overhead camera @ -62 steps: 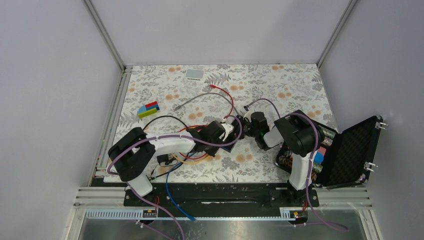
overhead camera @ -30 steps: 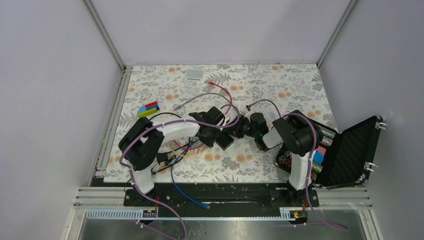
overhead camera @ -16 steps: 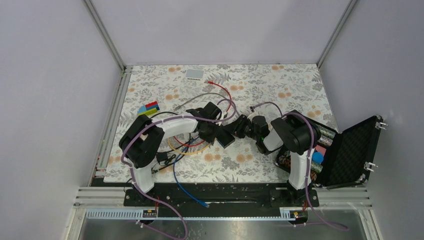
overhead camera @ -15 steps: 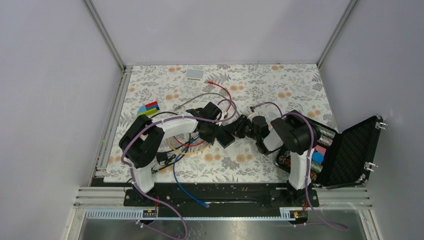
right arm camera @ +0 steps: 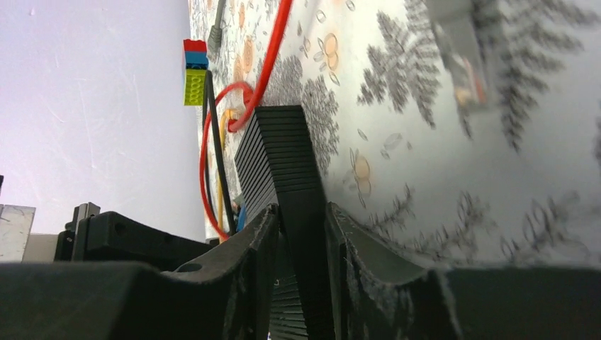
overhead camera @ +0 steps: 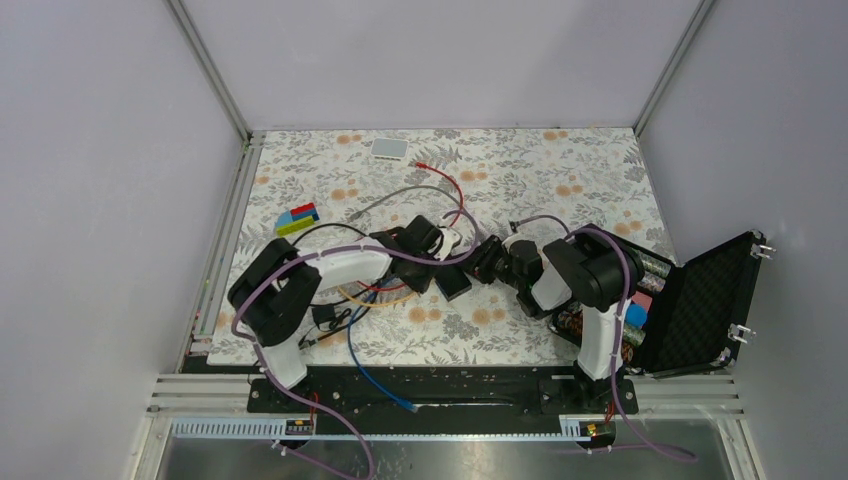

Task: Insert the plug into the switch port
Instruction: Insert the connector into the switch port.

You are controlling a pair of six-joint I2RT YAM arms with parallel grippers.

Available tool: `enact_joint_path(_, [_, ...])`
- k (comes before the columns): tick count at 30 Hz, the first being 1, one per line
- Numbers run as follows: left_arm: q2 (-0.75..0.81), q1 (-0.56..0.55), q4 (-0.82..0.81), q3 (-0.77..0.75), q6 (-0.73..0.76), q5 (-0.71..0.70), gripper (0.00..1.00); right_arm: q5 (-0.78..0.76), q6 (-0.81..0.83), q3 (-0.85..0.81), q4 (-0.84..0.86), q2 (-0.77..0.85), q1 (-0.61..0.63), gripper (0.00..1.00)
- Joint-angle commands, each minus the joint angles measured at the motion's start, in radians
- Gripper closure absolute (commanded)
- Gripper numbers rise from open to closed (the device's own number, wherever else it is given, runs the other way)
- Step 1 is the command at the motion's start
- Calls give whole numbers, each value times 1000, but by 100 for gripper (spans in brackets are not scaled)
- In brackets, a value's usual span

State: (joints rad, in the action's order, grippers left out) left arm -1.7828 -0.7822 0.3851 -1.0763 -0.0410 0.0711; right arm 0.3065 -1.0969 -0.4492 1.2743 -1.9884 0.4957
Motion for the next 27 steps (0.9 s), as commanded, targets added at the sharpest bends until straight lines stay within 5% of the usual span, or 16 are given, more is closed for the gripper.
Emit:
enact_joint_path(1, [75,7,-607,89,31,-67,98,343,-150,92,-192,23,69,62])
enact_joint_path(19, [430,12,-325,266,49,14,47,282,-17,-14,-573,268,-134,49])
enact_joint_path(27, [520,146,-177,136,-53,-186,41,130,361,-160,-1071,536,-137,48])
